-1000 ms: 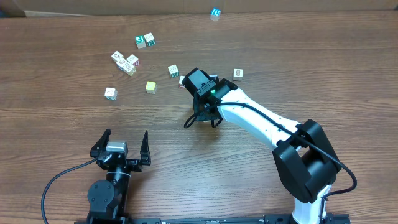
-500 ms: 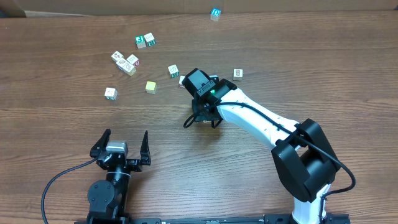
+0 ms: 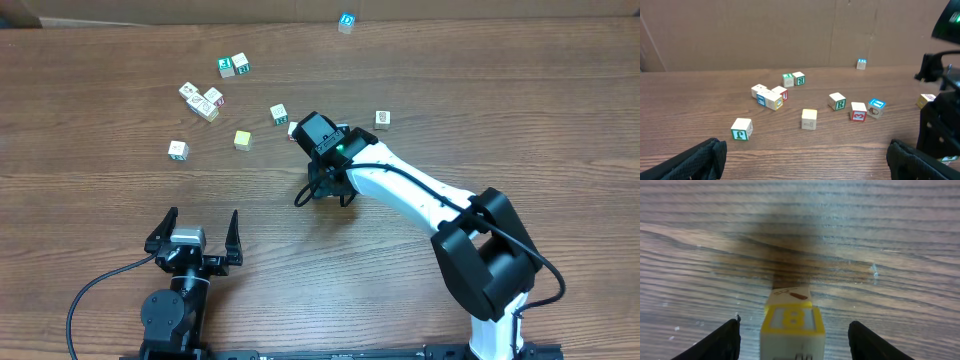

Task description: Form a tower

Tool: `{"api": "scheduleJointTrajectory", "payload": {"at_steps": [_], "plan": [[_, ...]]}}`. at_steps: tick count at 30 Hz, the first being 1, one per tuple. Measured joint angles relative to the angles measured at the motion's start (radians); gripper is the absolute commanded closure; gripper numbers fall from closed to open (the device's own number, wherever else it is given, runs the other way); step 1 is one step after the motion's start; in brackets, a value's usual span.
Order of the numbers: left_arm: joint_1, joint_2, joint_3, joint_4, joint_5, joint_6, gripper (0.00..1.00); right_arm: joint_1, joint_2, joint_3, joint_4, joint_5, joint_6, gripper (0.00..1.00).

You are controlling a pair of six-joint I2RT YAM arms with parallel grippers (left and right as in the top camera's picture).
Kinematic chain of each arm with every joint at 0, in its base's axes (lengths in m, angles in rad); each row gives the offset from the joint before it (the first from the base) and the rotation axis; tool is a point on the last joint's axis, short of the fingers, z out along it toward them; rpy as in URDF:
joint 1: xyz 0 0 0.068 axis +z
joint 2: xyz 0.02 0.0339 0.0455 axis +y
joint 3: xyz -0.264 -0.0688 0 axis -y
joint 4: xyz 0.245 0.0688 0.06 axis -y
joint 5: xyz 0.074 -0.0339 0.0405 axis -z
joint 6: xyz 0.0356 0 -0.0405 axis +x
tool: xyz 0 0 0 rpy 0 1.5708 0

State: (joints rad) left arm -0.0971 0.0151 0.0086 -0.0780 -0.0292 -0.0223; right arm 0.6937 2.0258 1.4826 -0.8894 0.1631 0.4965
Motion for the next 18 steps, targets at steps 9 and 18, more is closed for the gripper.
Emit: {"api": "scheduleJointTrajectory", "payload": {"at_steps": [9,18], "plan": [[0.0,0.0,0.0,0.0,0.0,0.0,0.01,0.0,0.057,0.0,0.015,-0.009,-0.006,0.62],[0.0,0.0,0.0,0.0,0.0,0.0,0.01,0.0,0.057,0.0,0.015,-0.01,-0.006,0.71]]}}
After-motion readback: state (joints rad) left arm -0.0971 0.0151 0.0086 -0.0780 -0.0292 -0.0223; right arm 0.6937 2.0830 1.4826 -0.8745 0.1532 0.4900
